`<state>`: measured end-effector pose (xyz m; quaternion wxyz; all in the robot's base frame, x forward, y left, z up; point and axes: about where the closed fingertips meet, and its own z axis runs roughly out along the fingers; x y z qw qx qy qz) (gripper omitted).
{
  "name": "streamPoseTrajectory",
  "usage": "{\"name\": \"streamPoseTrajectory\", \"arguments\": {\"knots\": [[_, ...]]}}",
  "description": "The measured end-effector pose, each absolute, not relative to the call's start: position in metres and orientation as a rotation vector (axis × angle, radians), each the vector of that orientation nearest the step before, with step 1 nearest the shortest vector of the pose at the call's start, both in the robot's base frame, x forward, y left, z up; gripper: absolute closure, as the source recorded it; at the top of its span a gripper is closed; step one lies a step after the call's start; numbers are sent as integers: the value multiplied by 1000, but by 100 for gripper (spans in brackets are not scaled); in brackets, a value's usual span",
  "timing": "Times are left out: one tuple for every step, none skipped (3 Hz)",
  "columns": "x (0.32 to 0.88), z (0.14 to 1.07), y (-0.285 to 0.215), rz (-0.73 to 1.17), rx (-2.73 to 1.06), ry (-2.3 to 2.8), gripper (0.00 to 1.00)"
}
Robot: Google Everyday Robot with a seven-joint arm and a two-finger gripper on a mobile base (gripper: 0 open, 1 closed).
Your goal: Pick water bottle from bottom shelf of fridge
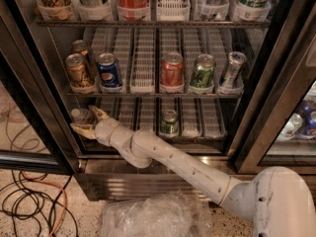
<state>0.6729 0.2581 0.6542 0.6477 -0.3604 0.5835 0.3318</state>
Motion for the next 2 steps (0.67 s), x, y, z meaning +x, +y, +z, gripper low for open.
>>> {"name": "streamPoseTrajectory", "arguments": {"knots": [[673,654,258,754,-820,1327,60],[673,654,258,755,-820,1327,83]]}}
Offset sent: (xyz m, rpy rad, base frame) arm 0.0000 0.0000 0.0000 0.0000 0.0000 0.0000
